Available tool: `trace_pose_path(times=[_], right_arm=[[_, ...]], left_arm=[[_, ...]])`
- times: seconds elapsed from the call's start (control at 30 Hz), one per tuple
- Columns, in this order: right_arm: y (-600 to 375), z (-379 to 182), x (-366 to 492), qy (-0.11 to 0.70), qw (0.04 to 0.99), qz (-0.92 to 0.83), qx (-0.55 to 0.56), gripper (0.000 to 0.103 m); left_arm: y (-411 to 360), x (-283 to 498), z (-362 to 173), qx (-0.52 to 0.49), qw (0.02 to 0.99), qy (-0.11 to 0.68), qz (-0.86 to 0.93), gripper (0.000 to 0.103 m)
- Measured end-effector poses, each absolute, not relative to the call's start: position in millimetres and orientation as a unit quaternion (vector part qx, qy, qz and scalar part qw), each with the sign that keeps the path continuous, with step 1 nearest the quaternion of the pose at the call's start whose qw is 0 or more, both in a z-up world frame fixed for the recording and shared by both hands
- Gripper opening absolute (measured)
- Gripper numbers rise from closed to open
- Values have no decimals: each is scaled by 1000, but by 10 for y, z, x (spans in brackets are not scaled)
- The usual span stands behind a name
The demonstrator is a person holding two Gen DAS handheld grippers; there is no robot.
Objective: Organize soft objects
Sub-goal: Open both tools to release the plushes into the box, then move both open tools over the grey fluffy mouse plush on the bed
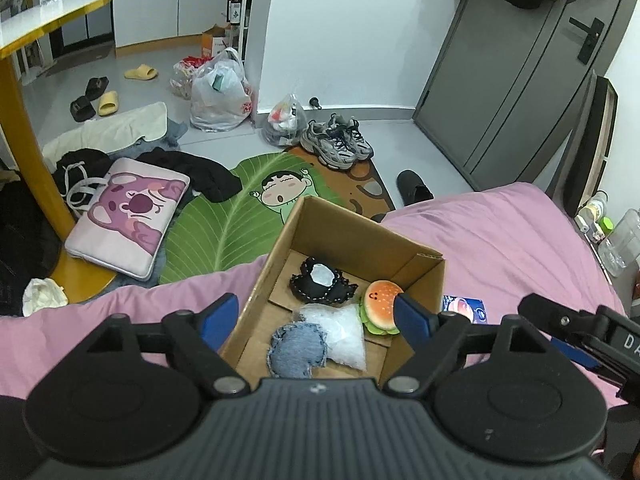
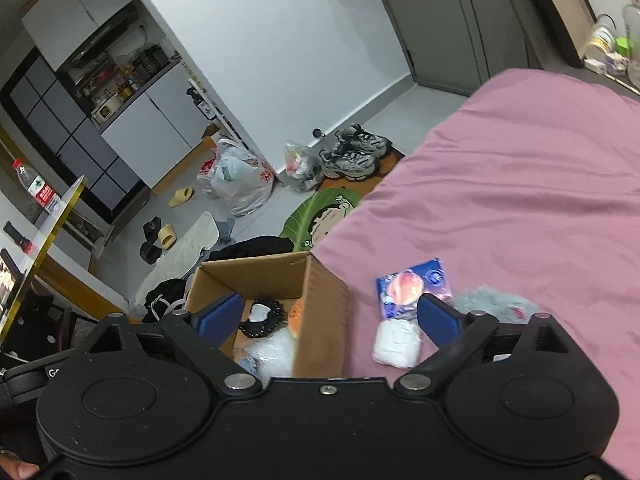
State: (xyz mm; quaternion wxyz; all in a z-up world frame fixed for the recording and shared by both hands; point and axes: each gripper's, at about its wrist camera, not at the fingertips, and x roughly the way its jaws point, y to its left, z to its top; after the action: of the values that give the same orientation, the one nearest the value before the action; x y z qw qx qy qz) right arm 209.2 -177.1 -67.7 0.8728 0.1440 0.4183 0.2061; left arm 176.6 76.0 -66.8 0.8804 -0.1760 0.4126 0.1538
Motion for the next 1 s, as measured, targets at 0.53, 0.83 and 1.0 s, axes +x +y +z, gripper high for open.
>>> trace_pose_path(times=[0.53, 0.83, 1.0], right_arm=[[-2448, -724, 2119, 412, 871, 179, 199, 96], [-2704, -842, 2170, 418, 864, 176, 221, 96], [-2766, -907, 2201, 424, 857, 182, 229, 96]], left_arm=[[100, 1834, -565, -143, 890, 411, 138, 84], [-261, 1907, -596, -118, 892, 419, 125, 84], [-414, 1944, -627, -112, 890, 424, 125, 84]])
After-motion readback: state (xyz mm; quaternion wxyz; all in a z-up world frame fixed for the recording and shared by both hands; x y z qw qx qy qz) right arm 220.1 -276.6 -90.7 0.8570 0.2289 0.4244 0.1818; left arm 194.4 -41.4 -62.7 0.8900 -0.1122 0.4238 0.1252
